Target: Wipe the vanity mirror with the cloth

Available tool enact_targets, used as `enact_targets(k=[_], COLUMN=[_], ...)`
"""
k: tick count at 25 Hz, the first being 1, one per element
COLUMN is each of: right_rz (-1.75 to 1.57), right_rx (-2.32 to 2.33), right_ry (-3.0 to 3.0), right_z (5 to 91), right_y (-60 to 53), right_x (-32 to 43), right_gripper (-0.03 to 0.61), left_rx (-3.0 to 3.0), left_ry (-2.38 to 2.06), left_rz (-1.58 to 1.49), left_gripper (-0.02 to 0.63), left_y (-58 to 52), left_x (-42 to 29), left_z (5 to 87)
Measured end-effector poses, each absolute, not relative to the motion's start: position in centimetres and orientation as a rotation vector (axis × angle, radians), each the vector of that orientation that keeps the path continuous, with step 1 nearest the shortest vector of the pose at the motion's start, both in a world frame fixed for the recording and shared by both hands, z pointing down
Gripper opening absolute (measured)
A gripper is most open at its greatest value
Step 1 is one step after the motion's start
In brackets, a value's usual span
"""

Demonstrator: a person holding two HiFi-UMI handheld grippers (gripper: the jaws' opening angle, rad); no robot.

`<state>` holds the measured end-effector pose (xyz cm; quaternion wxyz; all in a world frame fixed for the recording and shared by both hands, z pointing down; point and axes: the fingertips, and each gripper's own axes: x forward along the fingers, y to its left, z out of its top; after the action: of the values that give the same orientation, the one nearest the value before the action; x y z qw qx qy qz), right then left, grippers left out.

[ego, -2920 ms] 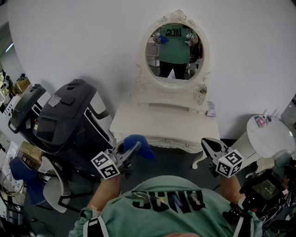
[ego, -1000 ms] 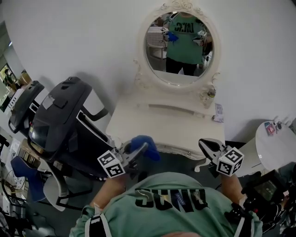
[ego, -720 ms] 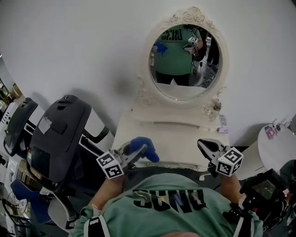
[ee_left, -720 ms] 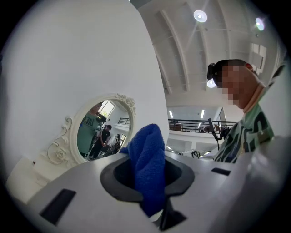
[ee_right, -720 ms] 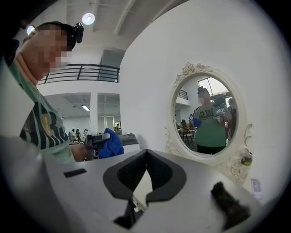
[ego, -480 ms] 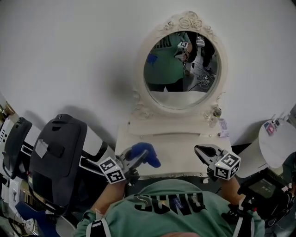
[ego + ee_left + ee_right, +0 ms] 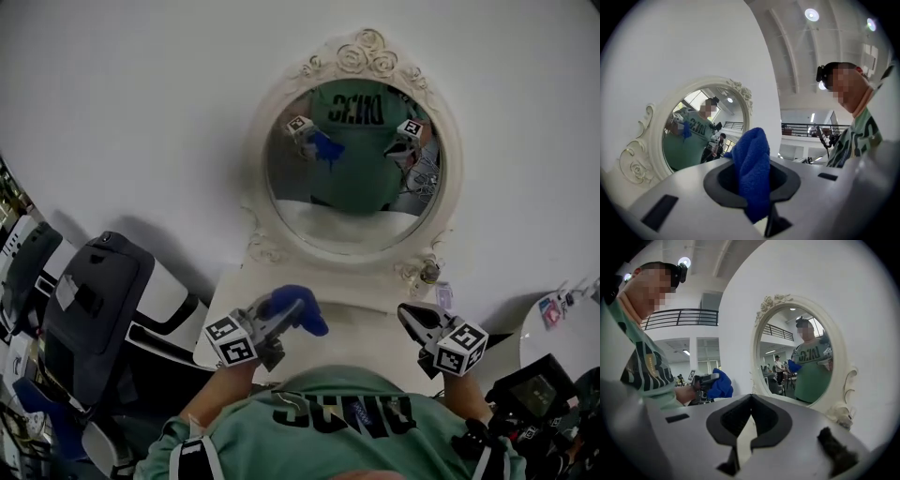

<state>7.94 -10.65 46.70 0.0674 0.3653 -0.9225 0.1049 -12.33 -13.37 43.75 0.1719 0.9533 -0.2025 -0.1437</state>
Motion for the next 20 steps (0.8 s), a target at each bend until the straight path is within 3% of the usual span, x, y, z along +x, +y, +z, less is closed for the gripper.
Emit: enact_targets(k=[5, 10, 14, 20], right_rz=[0.338, 0.341, 0.31, 0.32], right_rx=[1.065, 1.1, 1.12, 1.242], right_ry=[-2.799, -2.836, -2.796, -2.726], right_z=[46.7, 46.5, 47.0, 46.7], right_y=[-15.4, -18.6, -19.5, -19.8], right_x=[12.3, 10.9, 9.5, 12.1], right_gripper=[0.012, 0.012, 0.012, 0.012], left_rx=[2.77, 3.084, 3.284, 3.257], left_ry=[-0.752, -1.058, -1.513, -2.348], left_rz=[-0.374, -0.263, -0.121, 0.323], left_gripper=[0.086, 0.086, 0.086, 0.087], left_y=[-18.3, -24.9, -30.9, -37.4], left_x=[-9.0, -10.5, -12.3, -10.6], left_z=[41.7, 34.2, 27.0, 20.3])
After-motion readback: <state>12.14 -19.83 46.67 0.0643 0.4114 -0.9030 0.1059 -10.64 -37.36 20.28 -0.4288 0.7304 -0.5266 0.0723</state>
